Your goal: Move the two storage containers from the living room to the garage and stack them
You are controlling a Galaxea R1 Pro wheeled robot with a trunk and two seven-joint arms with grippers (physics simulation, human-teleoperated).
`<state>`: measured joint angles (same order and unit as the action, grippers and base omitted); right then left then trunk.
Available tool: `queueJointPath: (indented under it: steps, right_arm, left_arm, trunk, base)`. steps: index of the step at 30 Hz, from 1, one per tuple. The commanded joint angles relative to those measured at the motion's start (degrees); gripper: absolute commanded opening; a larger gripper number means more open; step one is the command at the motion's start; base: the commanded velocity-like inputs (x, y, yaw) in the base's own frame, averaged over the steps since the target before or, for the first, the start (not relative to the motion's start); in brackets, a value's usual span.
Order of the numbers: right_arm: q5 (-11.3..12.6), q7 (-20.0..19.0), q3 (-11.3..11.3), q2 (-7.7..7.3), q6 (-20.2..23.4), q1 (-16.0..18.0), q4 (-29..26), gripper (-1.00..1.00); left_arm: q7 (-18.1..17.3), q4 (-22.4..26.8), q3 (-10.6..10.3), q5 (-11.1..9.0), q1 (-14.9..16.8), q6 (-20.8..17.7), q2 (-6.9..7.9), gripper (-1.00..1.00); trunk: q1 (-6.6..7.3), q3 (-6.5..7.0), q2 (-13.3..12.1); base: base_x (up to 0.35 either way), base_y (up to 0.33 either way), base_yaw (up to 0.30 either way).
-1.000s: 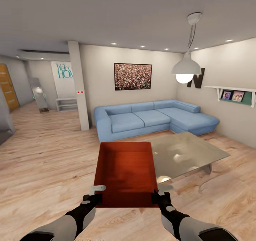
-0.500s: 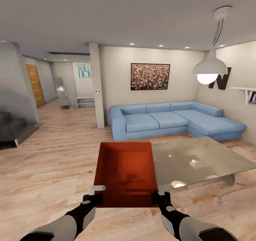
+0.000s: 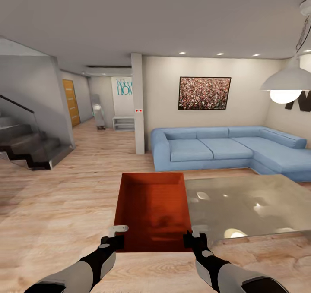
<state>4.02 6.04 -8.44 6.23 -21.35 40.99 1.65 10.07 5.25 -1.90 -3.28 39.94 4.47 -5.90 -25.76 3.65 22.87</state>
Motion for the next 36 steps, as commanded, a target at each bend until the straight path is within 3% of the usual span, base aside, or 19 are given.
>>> queueJointPath:
  steps: [1, 36]
  right_arm:
    - [0.90, 0.12, -1.14, 0.01, -0.36, 0.05, 0.19, -1.00]
    - [0.90, 0.12, -1.14, 0.01, -0.36, 0.05, 0.19, -1.00]
  left_arm:
    - [0.74, -0.05, 0.54, 0.03, 0.05, 0.28, -0.01, -1.00]
    - [0.74, -0.03, 0.66, -0.06, 0.05, 0.19, 0.01, -1.00]
  trunk:
    - [-0.02, -0.02, 0.05]
    - [-0.02, -0.02, 0.05]
  base:
    - [0.000, 0.000, 0.300]
    - [0.000, 0.000, 0.300]
